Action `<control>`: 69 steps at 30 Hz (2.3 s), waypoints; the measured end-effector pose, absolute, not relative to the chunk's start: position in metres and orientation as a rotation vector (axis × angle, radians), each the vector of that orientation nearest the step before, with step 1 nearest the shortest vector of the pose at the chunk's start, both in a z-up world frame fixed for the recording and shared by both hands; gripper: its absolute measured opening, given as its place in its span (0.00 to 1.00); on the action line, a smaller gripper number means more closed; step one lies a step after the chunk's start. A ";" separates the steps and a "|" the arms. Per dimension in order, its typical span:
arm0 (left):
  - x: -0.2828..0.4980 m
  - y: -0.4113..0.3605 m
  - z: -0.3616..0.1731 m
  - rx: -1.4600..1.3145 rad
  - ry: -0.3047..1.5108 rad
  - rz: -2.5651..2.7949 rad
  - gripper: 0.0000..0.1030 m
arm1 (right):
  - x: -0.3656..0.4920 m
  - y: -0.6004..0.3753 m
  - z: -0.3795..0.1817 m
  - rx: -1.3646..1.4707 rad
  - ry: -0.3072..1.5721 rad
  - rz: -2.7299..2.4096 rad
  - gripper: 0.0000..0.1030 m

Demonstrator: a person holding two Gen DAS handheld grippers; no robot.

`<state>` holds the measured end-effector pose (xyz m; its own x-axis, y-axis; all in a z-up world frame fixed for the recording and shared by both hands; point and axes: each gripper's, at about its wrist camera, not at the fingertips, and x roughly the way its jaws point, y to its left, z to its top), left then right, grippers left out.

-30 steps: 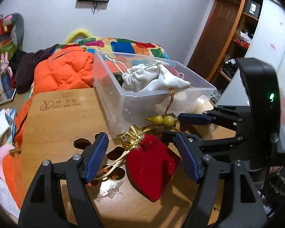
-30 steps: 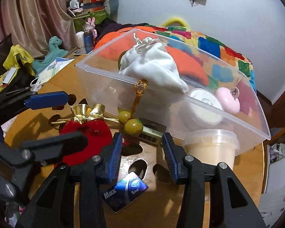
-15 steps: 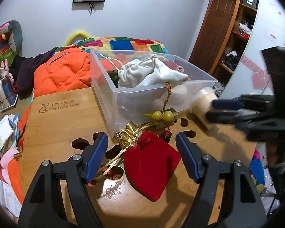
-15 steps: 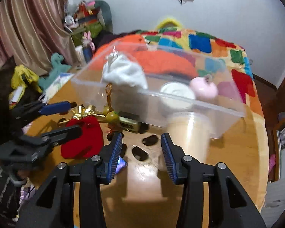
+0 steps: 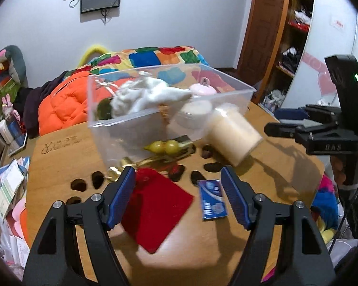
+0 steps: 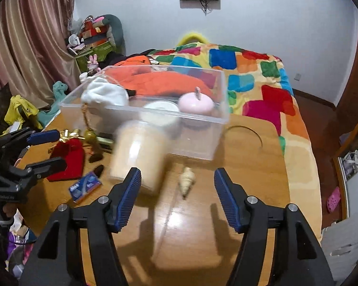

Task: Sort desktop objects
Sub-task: 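Grasp the blue card with the left gripper while the right moves to the seashell, then lift the blue card with the left gripper while the right grasps the seashell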

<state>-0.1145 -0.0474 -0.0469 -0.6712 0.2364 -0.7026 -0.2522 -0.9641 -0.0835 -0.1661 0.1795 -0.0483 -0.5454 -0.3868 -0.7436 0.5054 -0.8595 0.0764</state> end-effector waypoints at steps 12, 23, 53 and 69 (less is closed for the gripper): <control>-0.120 -0.003 -0.061 -1.172 0.058 2.578 0.58 | -0.188 0.190 -0.081 1.126 0.216 -2.246 0.46; -0.123 -0.003 -0.072 -1.246 0.053 2.555 0.45 | -0.193 0.179 -0.096 1.147 0.238 -2.194 0.35; -0.110 -0.002 -0.055 -1.155 0.141 2.734 0.25 | -0.173 0.184 -0.061 1.041 0.200 -2.229 0.15; -0.115 -0.008 -0.015 -1.007 0.142 2.807 0.25 | -0.157 0.176 -0.024 0.944 0.233 -2.252 0.15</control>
